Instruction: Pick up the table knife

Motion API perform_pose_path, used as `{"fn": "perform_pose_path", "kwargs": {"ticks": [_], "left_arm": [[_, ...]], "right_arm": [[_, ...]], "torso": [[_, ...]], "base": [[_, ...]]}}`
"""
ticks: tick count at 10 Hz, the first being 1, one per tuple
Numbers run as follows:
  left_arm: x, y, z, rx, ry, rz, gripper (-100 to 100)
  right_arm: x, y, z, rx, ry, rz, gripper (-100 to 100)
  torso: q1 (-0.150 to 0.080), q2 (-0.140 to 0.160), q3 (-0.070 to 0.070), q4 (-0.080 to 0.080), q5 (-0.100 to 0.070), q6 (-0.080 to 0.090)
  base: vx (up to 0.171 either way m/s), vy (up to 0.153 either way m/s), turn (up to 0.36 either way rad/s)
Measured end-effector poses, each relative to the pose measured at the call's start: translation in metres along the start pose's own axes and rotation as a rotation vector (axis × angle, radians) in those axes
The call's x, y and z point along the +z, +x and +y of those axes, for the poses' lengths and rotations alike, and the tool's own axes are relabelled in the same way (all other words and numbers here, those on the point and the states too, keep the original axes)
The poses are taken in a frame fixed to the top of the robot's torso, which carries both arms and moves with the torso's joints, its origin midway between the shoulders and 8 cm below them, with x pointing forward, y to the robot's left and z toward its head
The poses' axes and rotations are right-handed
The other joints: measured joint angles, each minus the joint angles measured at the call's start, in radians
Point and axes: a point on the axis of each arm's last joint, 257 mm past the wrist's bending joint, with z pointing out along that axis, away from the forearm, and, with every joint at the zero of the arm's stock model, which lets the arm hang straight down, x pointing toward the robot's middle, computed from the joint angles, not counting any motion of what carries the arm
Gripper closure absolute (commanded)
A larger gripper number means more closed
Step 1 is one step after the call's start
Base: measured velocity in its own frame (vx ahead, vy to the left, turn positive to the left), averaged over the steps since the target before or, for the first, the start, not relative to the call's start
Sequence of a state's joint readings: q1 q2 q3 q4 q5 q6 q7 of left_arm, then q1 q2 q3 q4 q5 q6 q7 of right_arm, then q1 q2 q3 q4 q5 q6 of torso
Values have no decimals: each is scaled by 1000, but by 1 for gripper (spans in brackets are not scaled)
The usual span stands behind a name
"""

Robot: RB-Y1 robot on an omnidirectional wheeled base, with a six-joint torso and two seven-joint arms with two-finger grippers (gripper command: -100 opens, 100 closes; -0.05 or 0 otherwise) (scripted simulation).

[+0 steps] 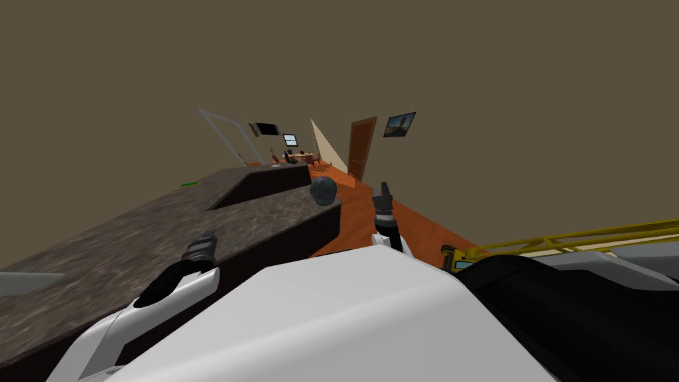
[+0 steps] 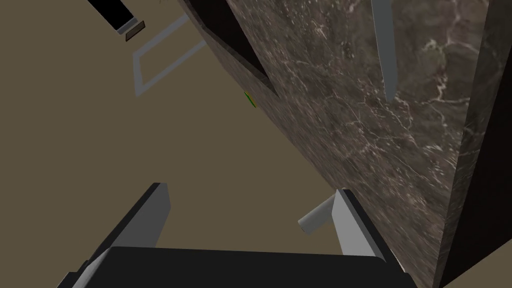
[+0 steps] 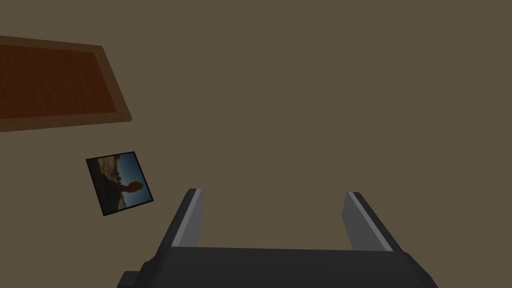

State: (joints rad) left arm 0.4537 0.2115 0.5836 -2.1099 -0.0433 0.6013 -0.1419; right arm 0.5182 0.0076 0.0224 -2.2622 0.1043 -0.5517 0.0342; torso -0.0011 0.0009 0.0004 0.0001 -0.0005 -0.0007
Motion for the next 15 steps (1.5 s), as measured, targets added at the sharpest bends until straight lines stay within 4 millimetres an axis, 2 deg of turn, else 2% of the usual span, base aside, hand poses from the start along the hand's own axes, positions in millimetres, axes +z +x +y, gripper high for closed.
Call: {"fn": "perform_pose_path", "kwargs": {"ticks": [2,3,5,6,10,11,14,15], "left_arm": [[-2,-19,20,8,-73,-32,-100],[-1,-19,28,9,-102,-32,-100],[-4,-33,53,12,-185,-58,-100],[-7,-47,63,11,-226,-79,-100],[-20,-76,119,-5,-409,-125,-100],[-26,-79,134,-10,-451,-130,-100],[-41,-87,159,-27,-547,-147,-100],[-47,-93,174,-39,-592,-159,-100]], "right_arm": [[0,0,0,0,0,0,0],[0,0,0,0,0,0,0],[0,0,0,0,0,0,0],[0,0,0,0,0,0,0],[0,0,0,0,0,0,0],[0,0,0,0,0,0,0],[0,0,0,0,0,0,0],[0,0,0,0,0,0,0]], "torso": [[-2,-1,-1,0,0,0],[0,0,0,0,0,0],[-1,-1,-1,0,0,0],[-2,-2,-1,0,0,1],[1,0,0,0,0,1],[1,1,1,0,0,0],[1,0,0,0,0,0],[1,0,0,0,0,1]], "base": [[23,-26,-84],[35,-41,-132],[46,-39,-222],[29,-12,-158],[19,-1,-219],[-7,21,6],[23,5,-218],[28,20,-141]]}}
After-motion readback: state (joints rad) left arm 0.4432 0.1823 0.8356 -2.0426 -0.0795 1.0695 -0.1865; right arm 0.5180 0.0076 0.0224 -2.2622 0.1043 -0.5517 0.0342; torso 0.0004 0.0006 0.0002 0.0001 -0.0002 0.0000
